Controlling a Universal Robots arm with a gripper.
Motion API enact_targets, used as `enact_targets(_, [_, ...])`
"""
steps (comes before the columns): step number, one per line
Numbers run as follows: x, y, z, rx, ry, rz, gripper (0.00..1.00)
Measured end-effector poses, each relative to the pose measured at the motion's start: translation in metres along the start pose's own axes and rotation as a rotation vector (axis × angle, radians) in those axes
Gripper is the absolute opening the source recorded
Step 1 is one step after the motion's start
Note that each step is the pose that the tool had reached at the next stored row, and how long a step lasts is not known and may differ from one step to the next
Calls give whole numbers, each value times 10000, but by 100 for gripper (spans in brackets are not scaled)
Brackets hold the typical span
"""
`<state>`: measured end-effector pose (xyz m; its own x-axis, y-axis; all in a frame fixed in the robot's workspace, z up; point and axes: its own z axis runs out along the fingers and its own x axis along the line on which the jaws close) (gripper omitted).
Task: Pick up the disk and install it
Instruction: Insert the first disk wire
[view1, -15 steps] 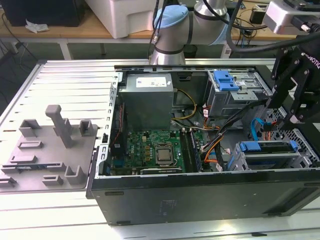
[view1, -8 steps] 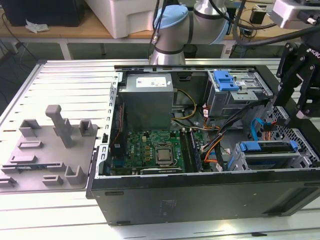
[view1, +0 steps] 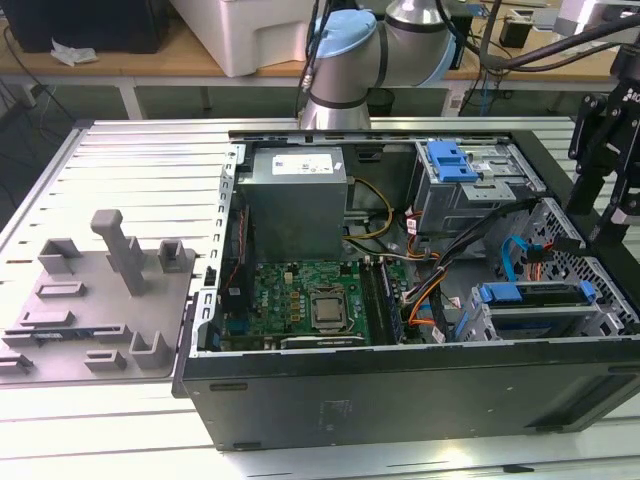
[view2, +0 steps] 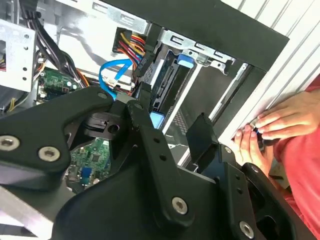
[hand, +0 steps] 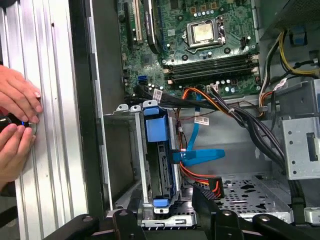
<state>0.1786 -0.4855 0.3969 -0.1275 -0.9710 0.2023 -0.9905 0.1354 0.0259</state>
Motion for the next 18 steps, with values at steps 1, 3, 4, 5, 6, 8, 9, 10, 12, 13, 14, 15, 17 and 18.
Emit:
enact_targets(1, [-7, -18, 11, -56, 31, 163, 56])
enact_targets(3, [-14, -28, 18, -94, 57, 260, 56])
enact_targets(4, [-18, -34, 22, -114, 75, 308, 56])
enact_targets(5, [-22, -38, 27, -131, 87, 352, 56])
enact_targets(6, [-26, -44, 30, -149, 102, 403, 56])
enact_targets(8, [-37, -57, 38, -189, 143, 511, 56])
enact_targets(9, [-46, -65, 43, -213, 173, 573, 56])
enact_targets(10, [-56, -74, 47, -230, 207, 630, 56])
enact_targets(12, [-73, -86, 49, -248, 252, 699, 56])
enact_targets(13, [-85, -93, 54, -260, 307, 746, 56])
enact_targets(14, [-92, -98, 58, -268, 346, 777, 56])
enact_targets(15, [-100, -101, 61, -276, 387, 800, 56])
enact_targets(17, [-203, -120, 111, -352, 945, 992, 56])
enact_targets(18, [-220, -120, 115, -348, 1137, 1014, 56])
